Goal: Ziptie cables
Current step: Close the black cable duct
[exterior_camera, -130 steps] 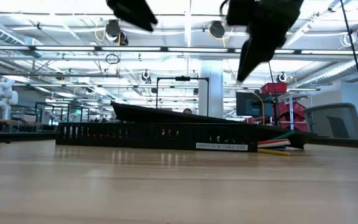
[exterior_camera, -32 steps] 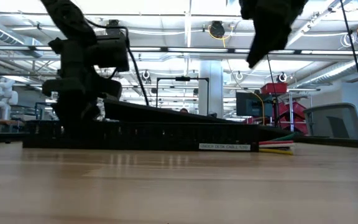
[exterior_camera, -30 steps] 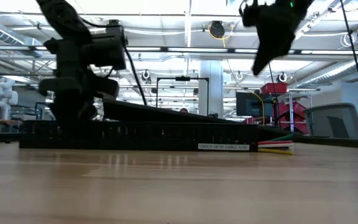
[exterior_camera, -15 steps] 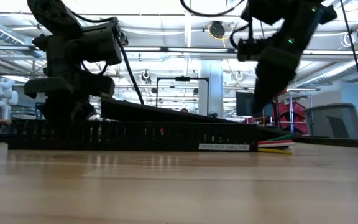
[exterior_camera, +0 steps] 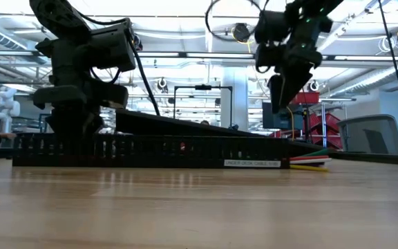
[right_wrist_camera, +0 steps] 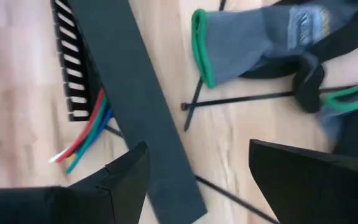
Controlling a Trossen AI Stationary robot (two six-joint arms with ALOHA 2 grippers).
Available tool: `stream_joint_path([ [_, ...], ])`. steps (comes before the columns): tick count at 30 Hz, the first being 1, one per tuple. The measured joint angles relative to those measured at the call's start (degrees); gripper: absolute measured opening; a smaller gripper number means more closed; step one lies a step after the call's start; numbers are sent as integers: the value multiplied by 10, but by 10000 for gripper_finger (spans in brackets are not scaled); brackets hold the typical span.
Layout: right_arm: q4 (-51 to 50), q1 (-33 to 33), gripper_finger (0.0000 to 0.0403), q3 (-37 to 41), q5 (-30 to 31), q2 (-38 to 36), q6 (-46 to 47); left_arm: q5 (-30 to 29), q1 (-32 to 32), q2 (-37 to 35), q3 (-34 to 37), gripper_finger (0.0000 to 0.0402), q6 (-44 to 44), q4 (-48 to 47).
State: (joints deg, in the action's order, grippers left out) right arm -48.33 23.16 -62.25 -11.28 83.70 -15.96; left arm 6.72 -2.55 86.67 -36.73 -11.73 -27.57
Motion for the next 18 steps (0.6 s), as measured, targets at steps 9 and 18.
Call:
stream_joint_path([
  [9,-28,27,267,-41,-56,115,8,-1,1,1,-9,216,-15,-4],
  [18,-79,-12,294,-54,-56,168,-64,-1,1,2,-13,216,-15,-4],
])
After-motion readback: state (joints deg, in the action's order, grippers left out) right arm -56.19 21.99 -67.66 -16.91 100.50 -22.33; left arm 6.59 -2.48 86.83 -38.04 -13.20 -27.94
